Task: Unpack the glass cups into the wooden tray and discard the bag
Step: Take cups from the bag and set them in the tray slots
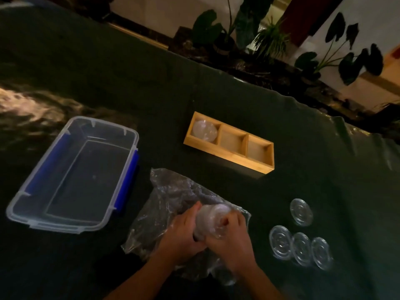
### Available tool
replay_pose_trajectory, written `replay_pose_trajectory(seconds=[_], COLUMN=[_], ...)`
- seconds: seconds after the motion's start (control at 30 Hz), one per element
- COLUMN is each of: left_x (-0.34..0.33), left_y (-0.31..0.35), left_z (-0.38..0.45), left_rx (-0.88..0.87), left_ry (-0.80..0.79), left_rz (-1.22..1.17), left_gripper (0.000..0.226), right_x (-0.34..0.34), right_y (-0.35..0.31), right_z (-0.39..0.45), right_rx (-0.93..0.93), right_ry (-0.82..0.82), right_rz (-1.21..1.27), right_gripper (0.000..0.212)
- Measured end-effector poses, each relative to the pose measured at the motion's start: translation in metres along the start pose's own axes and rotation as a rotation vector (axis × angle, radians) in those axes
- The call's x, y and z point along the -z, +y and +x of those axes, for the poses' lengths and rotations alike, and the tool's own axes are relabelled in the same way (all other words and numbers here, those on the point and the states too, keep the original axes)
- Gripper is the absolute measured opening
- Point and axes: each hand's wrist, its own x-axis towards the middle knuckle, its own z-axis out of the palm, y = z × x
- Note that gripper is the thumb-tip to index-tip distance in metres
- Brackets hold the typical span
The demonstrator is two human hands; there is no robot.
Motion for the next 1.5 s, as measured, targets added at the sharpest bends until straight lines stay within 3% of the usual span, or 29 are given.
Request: replay_pose_trajectory(seconds=[0.2, 0.33, 0.47, 0.7, 0.8, 0.97, 1.13, 1.3, 1.37, 1.43, 1.5], left_x=[-0.001, 0.0, 0.006, 0.022, 0.026, 0.025, 0.019, 0.019, 0.017, 0.017, 0.016], left_y=[0.0, 0.001, 0.006, 0.017, 0.018, 0.022, 0.014, 0.015, 0.015, 0.015, 0.014], left_z=[0.001, -0.002, -0.001, -0.002, -0.002, -0.002, -0.003, -0.001, -0.002, -0.003, -0.002], left_rx=[-0.071, -0.089, -0.118, -0.216, -0.244, -0.193, -0.257, -0.289, -0.304, -0.284, -0.269], left_ry=[-0.013, 0.005, -0.007, 0.059, 0.08, 0.067, 0.068, 0.045, 0.058, 0.055, 0.066], left_rz=[0.031, 0.046, 0.058, 0.119, 0.247, 0.201, 0.077, 0.076, 0.073, 0.067, 0.069], left_gripper=[0.097, 0.095, 0.097, 0.089, 0.094, 0.102, 0.098, 0.093, 0.09, 0.09, 0.092], right_x=[-0.003, -0.012, -0.01, 0.036, 0.07, 0.1, 0.07, 0.075, 0.079, 0.073, 0.054], right_y=[0.009, 0.007, 0.011, 0.009, -0.009, -0.045, -0.047, -0.045, -0.046, -0.046, -0.044], right_z=[0.017, 0.025, 0.03, 0.061, 0.117, 0.218, 0.252, 0.248, 0.23, 0.195, 0.147], right_rx=[0.047, 0.1, 0.202, 0.231, 0.224, 0.105, -0.091, -0.053, 0.024, 0.184, 0.257], right_ry=[-0.07, -0.123, -0.14, 0.095, 0.2, 0.355, 0.189, 0.108, 0.214, 0.331, 0.243], right_rz=[0.023, -0.018, -0.145, 0.044, 0.092, 0.099, -0.249, -0.249, -0.226, -0.143, -0.088], right_gripper=[0.073, 0.096, 0.094, 0.069, 0.069, 0.079, 0.093, 0.096, 0.084, 0.047, 0.019])
